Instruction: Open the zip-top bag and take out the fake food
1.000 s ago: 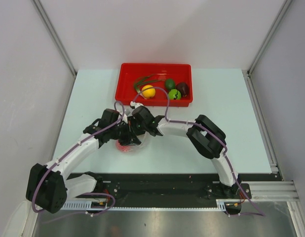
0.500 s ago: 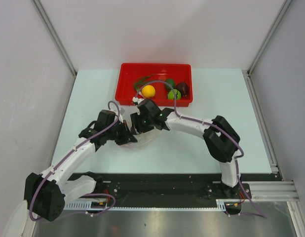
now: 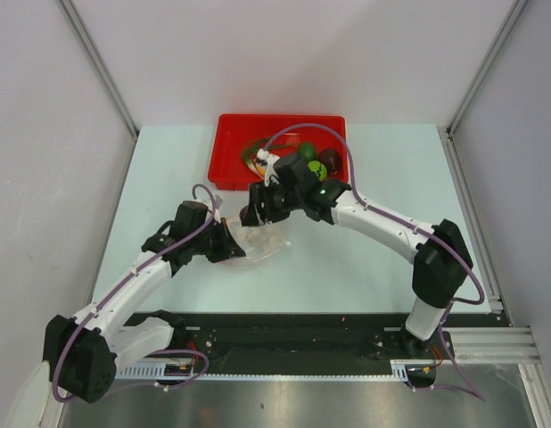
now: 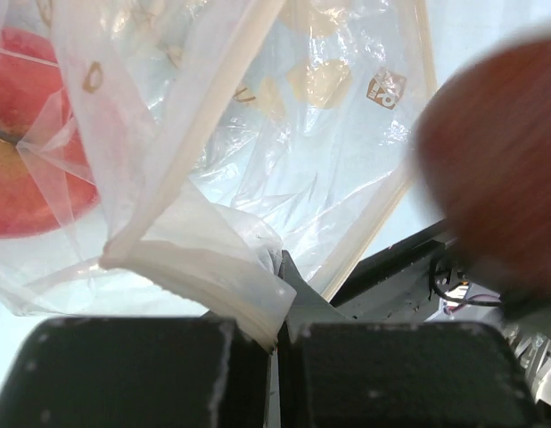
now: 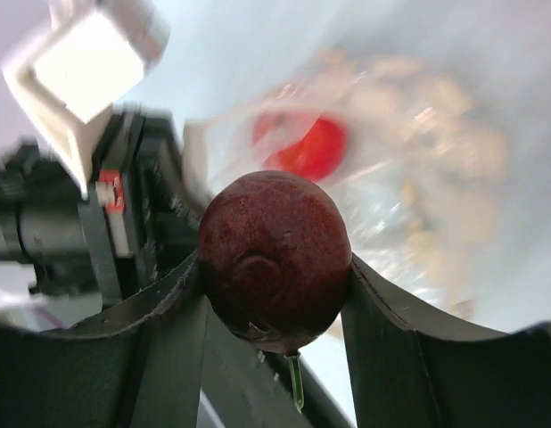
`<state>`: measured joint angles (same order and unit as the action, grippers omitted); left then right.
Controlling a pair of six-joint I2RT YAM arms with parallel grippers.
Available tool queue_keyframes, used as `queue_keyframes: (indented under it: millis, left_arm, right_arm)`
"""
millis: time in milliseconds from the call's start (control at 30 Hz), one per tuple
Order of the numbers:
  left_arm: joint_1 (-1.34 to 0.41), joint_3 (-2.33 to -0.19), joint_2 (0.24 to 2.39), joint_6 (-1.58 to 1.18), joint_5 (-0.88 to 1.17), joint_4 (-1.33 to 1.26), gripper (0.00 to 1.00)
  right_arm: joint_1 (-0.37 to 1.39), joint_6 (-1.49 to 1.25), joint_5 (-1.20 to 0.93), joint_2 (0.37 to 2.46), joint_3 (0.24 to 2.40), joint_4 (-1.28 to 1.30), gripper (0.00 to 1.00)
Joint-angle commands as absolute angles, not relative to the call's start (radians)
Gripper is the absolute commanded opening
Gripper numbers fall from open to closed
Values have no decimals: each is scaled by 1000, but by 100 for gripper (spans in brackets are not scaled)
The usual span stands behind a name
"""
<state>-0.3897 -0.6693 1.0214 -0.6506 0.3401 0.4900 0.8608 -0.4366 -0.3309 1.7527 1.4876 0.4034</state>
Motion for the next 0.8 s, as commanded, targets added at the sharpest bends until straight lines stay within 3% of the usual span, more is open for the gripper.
queue_keyframes:
  millis: [0,300,333,600,767]
  left_arm:
    - [-382,-675,1012,-608,351,463,0]
    - [-385,-741,1035,-522,419,509,0]
    - [-385,-750,1037,-511,420,515,0]
    - [-385,-821,1037,-445,410,598,0]
    - [-385,-816,1029,-449,437,597,0]
  right_arm:
    - [773,-472,-229,1695,1520,307,8]
    - [580,-393,-115,2008,1842,336,12]
    - [571,-385,-91,2072,1882,360,18]
    - [499,-365,-60,2358,2231,500,39]
    - [489,-383,-48,2401,2230,514,67]
